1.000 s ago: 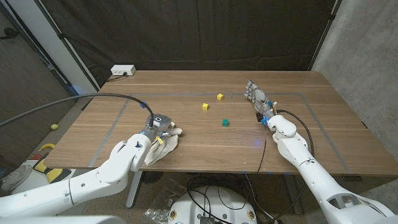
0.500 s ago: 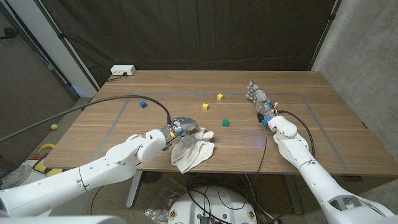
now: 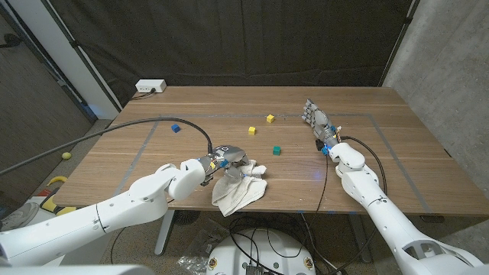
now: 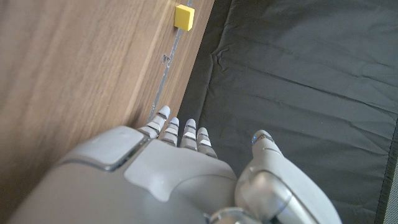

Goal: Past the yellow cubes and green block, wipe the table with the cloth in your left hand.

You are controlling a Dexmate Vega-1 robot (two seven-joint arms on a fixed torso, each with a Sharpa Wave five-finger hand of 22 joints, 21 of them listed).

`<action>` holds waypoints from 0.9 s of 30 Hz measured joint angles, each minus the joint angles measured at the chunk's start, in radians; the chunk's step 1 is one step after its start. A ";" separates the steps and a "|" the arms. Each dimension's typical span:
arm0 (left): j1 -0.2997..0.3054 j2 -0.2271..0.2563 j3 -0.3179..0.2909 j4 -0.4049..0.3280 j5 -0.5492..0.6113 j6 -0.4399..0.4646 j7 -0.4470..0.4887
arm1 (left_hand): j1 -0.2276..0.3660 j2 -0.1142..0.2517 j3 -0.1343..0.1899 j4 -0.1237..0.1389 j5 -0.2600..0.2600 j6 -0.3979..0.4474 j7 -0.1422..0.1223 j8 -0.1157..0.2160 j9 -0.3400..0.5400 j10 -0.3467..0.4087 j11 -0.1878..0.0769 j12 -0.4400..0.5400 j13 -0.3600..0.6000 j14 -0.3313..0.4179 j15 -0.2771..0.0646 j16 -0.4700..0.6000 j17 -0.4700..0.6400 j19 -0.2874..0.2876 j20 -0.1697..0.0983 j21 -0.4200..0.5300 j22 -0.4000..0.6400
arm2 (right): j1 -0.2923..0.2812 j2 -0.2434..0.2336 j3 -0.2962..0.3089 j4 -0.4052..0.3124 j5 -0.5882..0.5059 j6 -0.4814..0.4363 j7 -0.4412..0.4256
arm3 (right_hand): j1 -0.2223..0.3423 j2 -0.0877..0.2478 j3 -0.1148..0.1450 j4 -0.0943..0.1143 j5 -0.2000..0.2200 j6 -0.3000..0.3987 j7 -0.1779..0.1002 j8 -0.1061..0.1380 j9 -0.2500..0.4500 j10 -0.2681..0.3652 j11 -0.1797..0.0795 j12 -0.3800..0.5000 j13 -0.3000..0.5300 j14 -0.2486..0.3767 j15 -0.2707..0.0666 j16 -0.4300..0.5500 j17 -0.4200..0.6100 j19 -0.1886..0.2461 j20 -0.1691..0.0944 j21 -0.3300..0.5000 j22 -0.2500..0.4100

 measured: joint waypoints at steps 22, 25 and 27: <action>0.002 0.013 0.023 -0.014 0.261 0.395 -0.102 | 0.000 0.000 0.005 0.004 0.000 0.000 0.000 -0.006 0.000 0.002 -0.001 -0.011 0.002 0.004 0.004 -0.006 0.009 0.000 0.000 0.015 0.002 | 0.031 0.007 -0.010 0.046 0.002 0.002 0.014 | -0.004 0.004 0.000 0.000 0.000 0.000 0.000 0.000 0.000 0.000 0.000 0.000 0.000 0.000 0.000 0.000 0.000 0.000 0.000 -0.004 0.000; 0.003 0.021 0.031 -0.009 0.296 0.451 -0.145 | 0.000 0.000 0.008 0.001 0.000 0.000 0.000 -0.007 0.000 0.002 -0.001 -0.011 0.002 0.004 0.004 -0.008 0.010 0.000 0.000 0.015 0.002 | 0.039 0.009 -0.012 0.056 0.002 0.003 0.019 | -0.004 0.004 0.000 0.000 0.000 0.000 0.000 0.000 0.000 0.000 0.000 0.000 0.000 0.000 0.000 0.000 0.000 0.000 0.000 -0.004 0.000; 0.000 0.027 0.037 -0.005 0.318 0.489 -0.151 | 0.000 0.000 0.008 0.001 0.000 0.000 0.000 -0.007 0.000 0.003 -0.001 -0.011 0.002 0.004 0.004 -0.008 0.010 0.000 0.000 0.022 0.002 | 0.044 0.010 -0.014 0.063 0.002 0.004 0.024 | -0.004 0.004 0.000 0.000 0.000 0.000 0.000 0.000 0.000 0.000 0.000 0.000 0.000 0.000 0.000 0.000 0.000 0.000 0.000 -0.004 0.000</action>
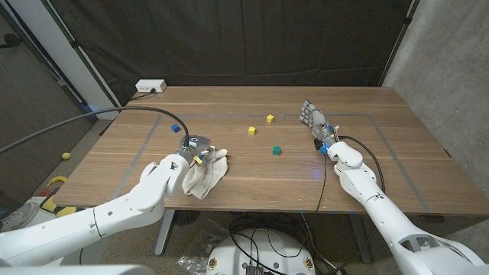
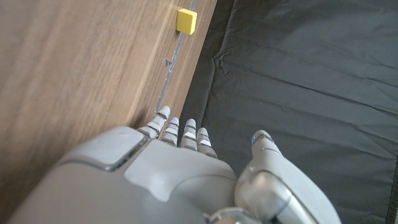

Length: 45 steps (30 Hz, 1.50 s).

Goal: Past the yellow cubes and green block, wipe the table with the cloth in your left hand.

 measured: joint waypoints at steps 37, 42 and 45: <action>-0.022 0.025 0.020 -0.002 0.140 0.207 -0.200 | -0.437 -0.076 -0.149 0.223 0.066 -0.602 -0.236 -0.241 0.000 -0.548 -0.029 -0.287 -0.113 -0.775 0.125 -0.241 -0.183 -0.608 0.261 -0.271 -0.009 | 0.058 0.014 -0.017 0.078 -0.012 0.011 0.014 | 0.000 0.000 -0.007 -0.002 0.000 0.000 0.000 0.000 0.000 0.000 0.000 0.000 0.000 0.000 0.000 0.000 0.000 0.004 0.004 -0.012 0.000; 0.064 0.031 -0.088 -0.057 0.053 0.200 -0.095 | -0.497 -0.068 -0.171 0.251 0.072 -0.699 -0.236 -0.254 0.001 -0.657 -0.040 -0.302 -0.129 -0.870 0.129 -0.235 -0.214 -0.674 0.299 -0.320 -0.008 | 0.063 0.015 -0.019 0.085 -0.013 0.015 0.019 | 0.000 0.000 -0.007 -0.002 0.000 0.000 0.000 0.000 0.000 0.000 0.000 0.000 0.000 0.000 0.000 0.000 0.000 0.004 0.004 -0.012 0.000; 0.142 0.023 -0.180 -0.085 -0.028 0.165 -0.001 | -0.534 -0.076 -0.186 0.266 0.084 -0.791 -0.236 -0.265 -0.003 -0.732 -0.058 -0.302 -0.142 -0.927 0.131 -0.232 -0.234 -0.714 0.318 -0.351 -0.006 | 0.066 0.015 -0.020 0.086 -0.014 0.016 0.020 | 0.000 0.000 -0.007 -0.002 0.000 -0.004 -0.004 0.000 0.000 0.000 0.000 0.000 0.000 0.000 0.000 0.000 0.000 0.004 0.004 -0.012 0.000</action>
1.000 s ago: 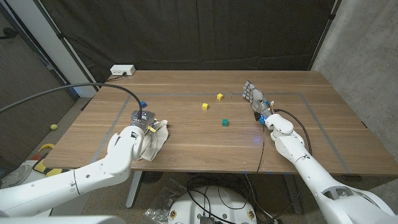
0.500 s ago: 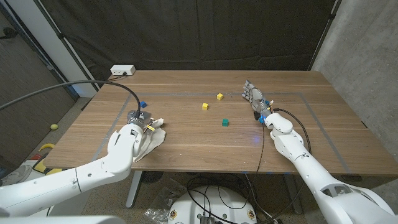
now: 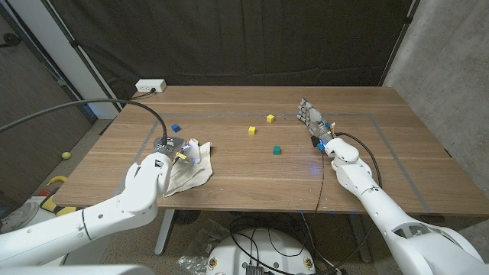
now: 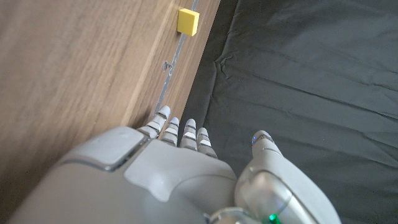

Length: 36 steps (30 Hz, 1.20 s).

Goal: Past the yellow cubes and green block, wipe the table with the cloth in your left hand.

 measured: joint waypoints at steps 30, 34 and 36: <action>0.385 -0.327 -0.643 0.043 -0.671 -0.812 0.462 | -0.227 -0.009 -0.126 0.029 0.020 -0.310 -0.003 -0.001 -0.027 -0.263 0.018 0.005 -0.064 -0.278 0.080 0.000 -0.072 -0.214 0.026 -0.169 0.000 | -0.024 -0.012 -0.007 -0.067 -0.019 0.046 0.006 | -0.038 -0.038 -0.031 0.009 0.000 0.011 -0.044 0.000 0.000 0.000 0.000 0.000 0.000 0.011 -0.018 0.000 0.005 0.011 0.011 -0.015 0.000; 0.385 -0.327 -0.643 0.043 -0.732 -0.892 0.438 | -0.251 -0.007 -0.139 0.031 0.024 -0.325 -0.003 -0.001 -0.027 -0.284 0.018 0.005 -0.069 -0.302 0.075 0.000 -0.078 -0.237 0.011 -0.188 0.000 | -0.030 -0.015 -0.008 -0.081 -0.019 0.046 0.006 | -0.055 -0.055 -0.047 0.014 0.000 0.016 -0.049 0.000 0.000 0.004 0.004 0.000 0.000 0.011 -0.018 0.000 0.005 0.011 0.011 -0.022 0.000; 0.358 -0.479 -0.741 0.165 -0.771 -0.938 0.414 | -0.262 0.000 -0.143 0.029 0.024 -0.333 -0.005 -0.001 -0.029 -0.294 0.013 0.005 -0.072 -0.312 0.071 0.000 -0.079 -0.246 0.001 -0.195 0.000 | -0.035 -0.017 -0.008 -0.092 -0.047 0.067 -0.014 | -0.062 -0.062 -0.050 0.017 0.000 0.016 -0.049 0.000 0.000 0.010 0.001 0.000 0.000 0.013 -0.020 0.000 0.005 0.011 0.011 -0.023 0.000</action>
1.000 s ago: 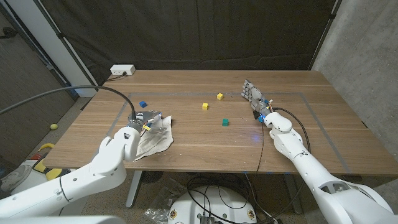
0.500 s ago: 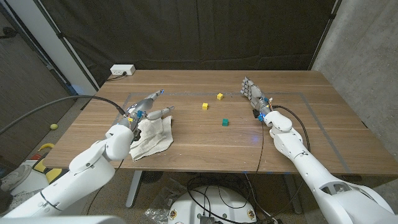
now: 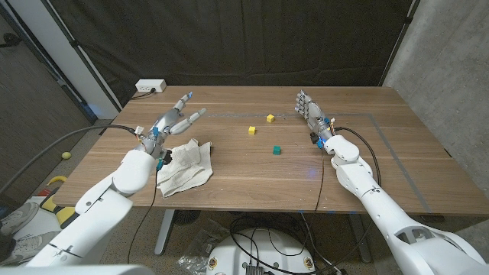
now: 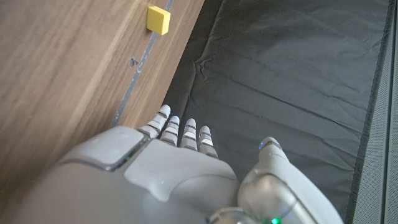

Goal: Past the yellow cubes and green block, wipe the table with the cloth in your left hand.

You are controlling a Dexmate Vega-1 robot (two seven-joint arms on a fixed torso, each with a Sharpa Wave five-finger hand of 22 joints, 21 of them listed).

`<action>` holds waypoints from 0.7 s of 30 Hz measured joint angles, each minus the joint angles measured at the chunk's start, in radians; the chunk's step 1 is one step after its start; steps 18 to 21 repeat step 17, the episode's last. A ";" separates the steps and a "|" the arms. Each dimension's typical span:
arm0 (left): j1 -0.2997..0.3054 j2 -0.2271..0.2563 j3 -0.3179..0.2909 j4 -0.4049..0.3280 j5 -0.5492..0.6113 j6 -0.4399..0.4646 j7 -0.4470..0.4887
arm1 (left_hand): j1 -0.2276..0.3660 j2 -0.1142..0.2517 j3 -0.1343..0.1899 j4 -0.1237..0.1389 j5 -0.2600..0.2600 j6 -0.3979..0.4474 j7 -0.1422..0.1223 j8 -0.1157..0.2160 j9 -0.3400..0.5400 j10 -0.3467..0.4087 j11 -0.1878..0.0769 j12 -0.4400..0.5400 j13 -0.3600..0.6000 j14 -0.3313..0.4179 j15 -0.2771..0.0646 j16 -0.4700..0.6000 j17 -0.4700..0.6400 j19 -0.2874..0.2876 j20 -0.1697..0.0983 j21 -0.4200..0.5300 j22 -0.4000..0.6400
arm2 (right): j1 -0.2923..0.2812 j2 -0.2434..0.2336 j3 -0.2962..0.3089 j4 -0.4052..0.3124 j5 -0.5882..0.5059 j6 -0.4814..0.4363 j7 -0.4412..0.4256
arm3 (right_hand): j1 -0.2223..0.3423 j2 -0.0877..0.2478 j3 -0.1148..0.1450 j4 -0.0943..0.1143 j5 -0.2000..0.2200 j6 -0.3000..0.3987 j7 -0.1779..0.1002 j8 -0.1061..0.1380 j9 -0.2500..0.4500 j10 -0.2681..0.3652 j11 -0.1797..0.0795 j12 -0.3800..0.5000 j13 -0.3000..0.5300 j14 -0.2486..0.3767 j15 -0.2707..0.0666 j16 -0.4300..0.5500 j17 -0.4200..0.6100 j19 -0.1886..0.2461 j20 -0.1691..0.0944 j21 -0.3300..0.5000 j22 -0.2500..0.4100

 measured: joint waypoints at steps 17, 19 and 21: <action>-0.140 -0.103 -0.008 0.217 -0.203 -0.176 -0.185 | -0.060 0.011 -0.030 0.003 0.004 -0.034 0.002 0.000 -0.003 -0.025 0.006 0.000 -0.007 -0.043 -0.018 0.000 -0.009 -0.064 -0.053 -0.036 0.000 | -0.052 -0.021 0.014 -0.119 -0.071 -0.011 -0.099 | -0.029 -0.029 -0.032 0.004 0.008 0.025 -0.017 0.008 0.000 0.037 -0.001 0.012 0.000 0.002 -0.038 0.000 -0.003 -0.033 0.000 -0.026 0.000; -0.140 -0.103 -0.008 0.217 -0.203 -0.176 -0.185 | -0.060 0.011 -0.030 0.003 0.004 -0.034 0.002 0.000 -0.003 -0.025 0.006 0.000 -0.007 -0.043 -0.018 0.000 -0.009 -0.064 -0.053 -0.036 0.000 | -0.052 -0.021 0.014 -0.119 -0.071 -0.011 -0.099 | -0.029 -0.029 -0.032 0.004 0.008 0.025 -0.017 0.008 0.000 0.037 -0.001 0.012 0.000 0.002 -0.038 0.000 -0.003 -0.033 0.000 -0.026 0.000; -0.140 -0.103 -0.008 0.217 -0.203 -0.176 -0.185 | -0.060 0.011 -0.030 0.003 0.004 -0.034 0.002 0.000 -0.003 -0.025 0.006 0.000 -0.007 -0.043 -0.018 0.000 -0.009 -0.064 -0.053 -0.036 0.000 | -0.052 -0.021 0.014 -0.119 -0.071 -0.011 -0.099 | -0.029 -0.029 -0.032 0.004 0.008 0.025 -0.017 0.008 0.000 0.037 -0.001 0.012 0.000 0.002 -0.038 0.000 -0.003 -0.033 0.000 -0.026 0.000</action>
